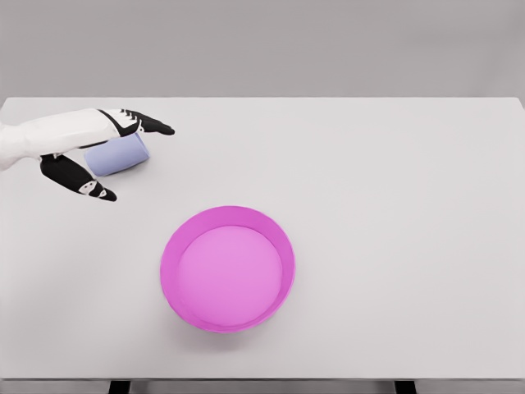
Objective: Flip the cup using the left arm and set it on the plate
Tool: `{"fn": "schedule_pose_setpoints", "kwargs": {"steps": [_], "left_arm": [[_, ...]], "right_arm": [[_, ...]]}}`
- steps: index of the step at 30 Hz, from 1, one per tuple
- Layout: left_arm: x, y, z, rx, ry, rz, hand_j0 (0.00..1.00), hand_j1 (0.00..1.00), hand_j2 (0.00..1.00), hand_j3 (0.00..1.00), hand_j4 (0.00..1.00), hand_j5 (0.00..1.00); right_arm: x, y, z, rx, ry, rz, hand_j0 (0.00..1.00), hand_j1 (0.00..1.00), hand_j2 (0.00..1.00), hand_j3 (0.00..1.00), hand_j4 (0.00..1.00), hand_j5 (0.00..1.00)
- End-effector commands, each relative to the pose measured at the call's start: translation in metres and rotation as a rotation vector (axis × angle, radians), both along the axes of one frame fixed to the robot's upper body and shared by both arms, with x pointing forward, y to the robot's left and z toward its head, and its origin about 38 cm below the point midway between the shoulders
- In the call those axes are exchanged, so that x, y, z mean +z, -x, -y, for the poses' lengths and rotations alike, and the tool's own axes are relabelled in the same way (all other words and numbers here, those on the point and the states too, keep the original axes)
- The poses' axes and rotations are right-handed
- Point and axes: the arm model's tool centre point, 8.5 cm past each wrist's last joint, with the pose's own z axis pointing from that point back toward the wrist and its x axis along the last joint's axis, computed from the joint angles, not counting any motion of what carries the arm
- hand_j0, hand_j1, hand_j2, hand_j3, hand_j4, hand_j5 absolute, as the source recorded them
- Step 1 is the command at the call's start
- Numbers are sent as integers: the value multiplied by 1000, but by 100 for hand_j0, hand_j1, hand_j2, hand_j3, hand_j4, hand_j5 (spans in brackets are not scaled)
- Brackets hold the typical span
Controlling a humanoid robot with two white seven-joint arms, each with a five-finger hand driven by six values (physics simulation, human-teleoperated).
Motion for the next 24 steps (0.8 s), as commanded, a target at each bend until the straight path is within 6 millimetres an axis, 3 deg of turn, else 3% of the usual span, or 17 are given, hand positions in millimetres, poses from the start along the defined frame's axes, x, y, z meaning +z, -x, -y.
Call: {"fn": "schedule_pose_setpoints", "kwargs": {"steps": [1,10,16,19,24], "left_arm": [[0,0,-1,2,1,-3,100,100,100,100,100,100],[-1,0,-1,3,10,-7,100,100,100,100,100,100],[-5,-5,12,6,44,4,100,100,100,100,100,100],[-21,-14,-6,186,-21,-81,100,100,100,100,100,100],[-30,-39,-31,449,64,-153,100,100,100,100,100,100]], "right_arm": [[0,1,0,2,-2,-2,100,100,100,100,100,100],[0,2,0,-2,0,-3,100,100,100,100,100,100],[0,1,0,-2,-2,-2,100,100,100,100,100,100],[0,2,0,-2,-2,-3,100,100,100,100,100,100],[0,2,0,-2,0,-3,100,100,100,100,100,100]]}}
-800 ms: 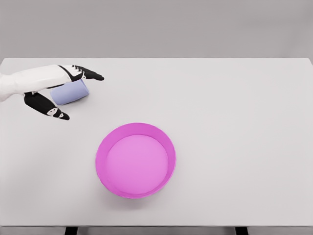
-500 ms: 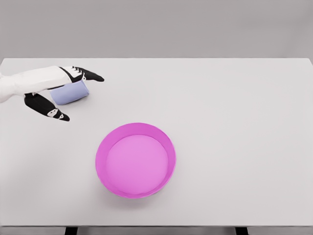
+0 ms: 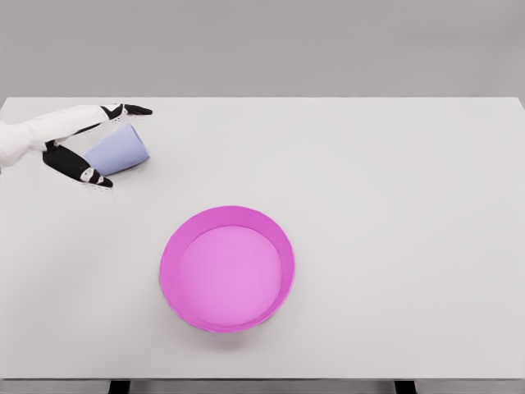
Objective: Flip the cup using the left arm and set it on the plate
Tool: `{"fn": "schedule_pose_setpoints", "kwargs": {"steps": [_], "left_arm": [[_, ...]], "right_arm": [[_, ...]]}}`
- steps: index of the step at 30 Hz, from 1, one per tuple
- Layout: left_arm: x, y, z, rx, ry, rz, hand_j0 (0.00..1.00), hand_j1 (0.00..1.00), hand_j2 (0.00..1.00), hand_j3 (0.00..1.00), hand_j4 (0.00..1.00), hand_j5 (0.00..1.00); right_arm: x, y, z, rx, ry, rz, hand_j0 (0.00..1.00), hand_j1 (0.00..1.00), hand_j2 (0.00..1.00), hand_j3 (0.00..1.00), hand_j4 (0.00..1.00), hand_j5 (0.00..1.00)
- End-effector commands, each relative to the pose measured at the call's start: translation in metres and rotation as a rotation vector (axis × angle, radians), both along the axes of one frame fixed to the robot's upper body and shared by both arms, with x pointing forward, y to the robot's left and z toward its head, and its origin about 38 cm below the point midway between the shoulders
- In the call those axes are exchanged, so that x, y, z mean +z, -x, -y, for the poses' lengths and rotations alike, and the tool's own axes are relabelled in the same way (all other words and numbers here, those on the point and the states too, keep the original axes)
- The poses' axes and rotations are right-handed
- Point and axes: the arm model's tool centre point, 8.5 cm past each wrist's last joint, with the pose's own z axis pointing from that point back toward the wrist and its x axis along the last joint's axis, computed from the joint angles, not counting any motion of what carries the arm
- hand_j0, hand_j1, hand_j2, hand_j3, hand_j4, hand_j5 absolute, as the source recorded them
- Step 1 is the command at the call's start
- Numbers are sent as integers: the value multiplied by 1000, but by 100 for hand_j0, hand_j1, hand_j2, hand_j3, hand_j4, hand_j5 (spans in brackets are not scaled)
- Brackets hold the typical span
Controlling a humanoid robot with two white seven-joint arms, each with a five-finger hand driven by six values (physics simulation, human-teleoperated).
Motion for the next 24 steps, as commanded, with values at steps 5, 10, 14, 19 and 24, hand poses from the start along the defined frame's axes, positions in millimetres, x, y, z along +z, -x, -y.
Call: {"fn": "schedule_pose_setpoints", "kwargs": {"steps": [5,10,14,19,24], "left_arm": [[-13,-17,-11,113,158,-103,100,100,100,100,100,100],[-35,-29,-10,166,209,-134,100,100,100,100,100,100],[-40,-36,-21,248,117,-130,100,100,100,100,100,100],[-50,-39,-26,398,56,-194,100,100,100,100,100,100],[-56,-45,-8,401,152,-248,100,100,100,100,100,100]], "right_arm": [[0,0,0,0,1,0,100,100,100,100,100,100],[0,0,0,0,1,0,100,100,100,100,100,100],[0,0,0,0,1,0,100,100,100,100,100,100],[0,0,0,0,1,0,100,100,100,100,100,100],[0,0,0,0,1,0,100,100,100,100,100,100]]}}
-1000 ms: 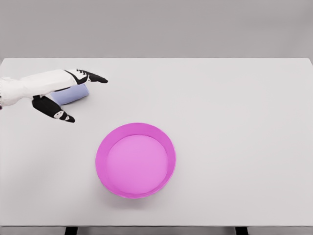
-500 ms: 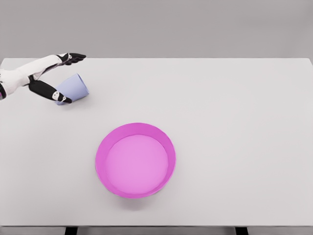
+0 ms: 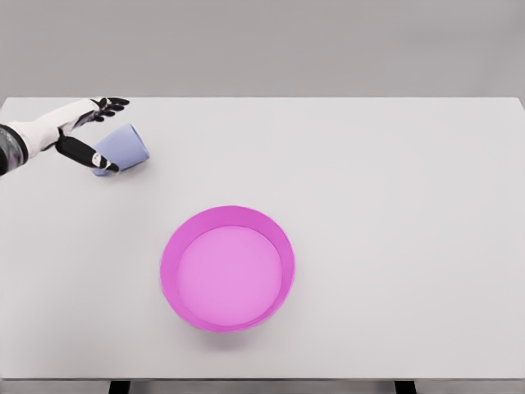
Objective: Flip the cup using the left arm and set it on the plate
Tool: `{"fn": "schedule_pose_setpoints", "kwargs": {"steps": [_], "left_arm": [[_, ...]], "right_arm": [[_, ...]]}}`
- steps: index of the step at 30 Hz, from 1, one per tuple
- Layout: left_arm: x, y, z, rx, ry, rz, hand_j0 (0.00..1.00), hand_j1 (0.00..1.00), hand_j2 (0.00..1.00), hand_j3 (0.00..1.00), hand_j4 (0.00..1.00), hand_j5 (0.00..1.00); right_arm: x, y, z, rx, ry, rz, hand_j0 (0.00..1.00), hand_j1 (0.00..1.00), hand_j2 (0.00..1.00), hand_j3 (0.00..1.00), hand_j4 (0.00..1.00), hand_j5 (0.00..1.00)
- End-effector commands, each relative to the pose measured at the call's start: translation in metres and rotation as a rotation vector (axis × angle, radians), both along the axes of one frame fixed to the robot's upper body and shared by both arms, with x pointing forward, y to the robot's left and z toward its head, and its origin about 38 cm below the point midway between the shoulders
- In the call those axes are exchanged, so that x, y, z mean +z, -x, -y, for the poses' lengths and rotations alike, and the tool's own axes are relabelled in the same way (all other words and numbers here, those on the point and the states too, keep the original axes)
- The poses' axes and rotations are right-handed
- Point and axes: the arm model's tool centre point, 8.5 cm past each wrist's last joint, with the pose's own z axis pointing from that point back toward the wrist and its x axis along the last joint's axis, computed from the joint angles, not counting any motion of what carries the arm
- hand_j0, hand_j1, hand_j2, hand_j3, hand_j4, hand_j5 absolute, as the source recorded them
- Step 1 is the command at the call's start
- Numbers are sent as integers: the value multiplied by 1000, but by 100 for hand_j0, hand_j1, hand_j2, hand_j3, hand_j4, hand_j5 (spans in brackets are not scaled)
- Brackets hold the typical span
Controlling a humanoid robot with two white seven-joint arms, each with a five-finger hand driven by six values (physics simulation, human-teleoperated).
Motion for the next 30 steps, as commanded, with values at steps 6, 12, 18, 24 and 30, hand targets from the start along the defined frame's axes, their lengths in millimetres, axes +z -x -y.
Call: {"fn": "schedule_pose_setpoints", "kwargs": {"steps": [6,12,18,24,30], "left_arm": [[-13,-5,-5,61,45,-67,100,100,100,100,100,100],[-21,-18,-3,89,66,-92,100,100,100,100,100,100],[-26,-25,2,99,57,-92,100,100,100,100,100,100],[-24,-26,-1,113,4,-73,100,100,100,100,100,100],[-27,-28,-6,127,7,-84,100,100,100,100,100,100]], "right_arm": [[0,-1,0,0,1,2,100,100,100,100,100,100],[0,0,0,0,-1,0,100,100,100,100,100,100],[0,-1,0,0,-1,1,100,100,100,100,100,100],[0,-1,0,0,-1,1,100,100,100,100,100,100],[0,-1,0,0,-1,1,100,100,100,100,100,100]]}}
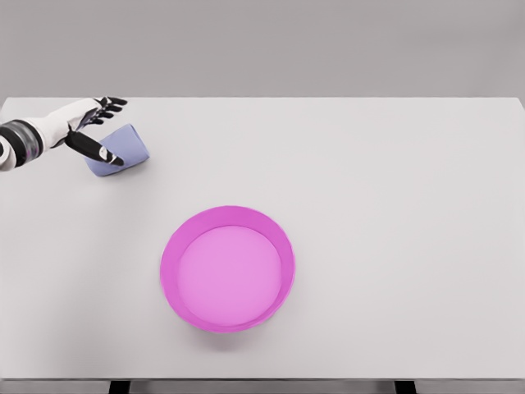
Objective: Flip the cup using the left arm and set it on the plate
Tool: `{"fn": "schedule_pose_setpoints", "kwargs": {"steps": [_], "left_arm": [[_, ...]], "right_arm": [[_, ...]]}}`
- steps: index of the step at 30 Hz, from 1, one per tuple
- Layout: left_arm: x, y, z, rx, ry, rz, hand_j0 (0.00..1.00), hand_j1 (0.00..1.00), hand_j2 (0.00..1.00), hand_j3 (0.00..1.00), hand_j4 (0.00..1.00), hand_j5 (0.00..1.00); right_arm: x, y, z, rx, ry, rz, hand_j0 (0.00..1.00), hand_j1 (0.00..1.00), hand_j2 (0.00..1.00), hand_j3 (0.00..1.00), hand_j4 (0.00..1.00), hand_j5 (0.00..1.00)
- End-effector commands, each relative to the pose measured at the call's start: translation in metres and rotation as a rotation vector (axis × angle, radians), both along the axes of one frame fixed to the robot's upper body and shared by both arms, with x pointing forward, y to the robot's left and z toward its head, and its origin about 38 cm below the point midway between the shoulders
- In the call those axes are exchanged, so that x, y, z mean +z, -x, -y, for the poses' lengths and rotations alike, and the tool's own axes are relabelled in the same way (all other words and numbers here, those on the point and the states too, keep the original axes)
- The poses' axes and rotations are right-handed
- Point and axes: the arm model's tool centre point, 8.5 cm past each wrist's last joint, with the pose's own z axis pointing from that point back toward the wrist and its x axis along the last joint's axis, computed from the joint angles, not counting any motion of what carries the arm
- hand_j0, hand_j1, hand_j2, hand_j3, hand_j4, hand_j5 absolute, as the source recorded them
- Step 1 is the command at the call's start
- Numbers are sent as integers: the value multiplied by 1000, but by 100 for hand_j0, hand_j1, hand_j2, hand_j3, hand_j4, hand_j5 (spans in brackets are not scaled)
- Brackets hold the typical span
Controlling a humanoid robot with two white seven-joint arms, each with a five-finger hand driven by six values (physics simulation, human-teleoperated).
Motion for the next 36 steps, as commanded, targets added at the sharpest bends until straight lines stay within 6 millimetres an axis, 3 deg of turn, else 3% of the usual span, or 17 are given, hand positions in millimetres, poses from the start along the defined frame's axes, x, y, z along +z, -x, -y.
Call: {"fn": "schedule_pose_setpoints", "kwargs": {"steps": [1,4,11,18,24,36], "left_arm": [[-5,-1,-5,16,-2,-15,100,100,100,100,100,100],[-10,-5,-7,31,4,-30,100,100,100,100,100,100],[-21,-10,10,22,13,-40,100,100,100,100,100,100],[-21,-15,9,37,-13,-37,100,100,100,100,100,100],[-33,-17,8,53,-10,-67,100,100,100,100,100,100],[-31,-17,7,57,-28,-60,100,100,100,100,100,100]], "right_arm": [[0,1,0,0,0,-2,100,100,100,100,100,100],[0,1,0,0,0,-2,100,100,100,100,100,100],[0,0,0,0,0,0,100,100,100,100,100,100],[0,1,0,0,0,-2,100,100,100,100,100,100],[0,1,0,0,1,-1,100,100,100,100,100,100],[0,1,0,0,1,-1,100,100,100,100,100,100]]}}
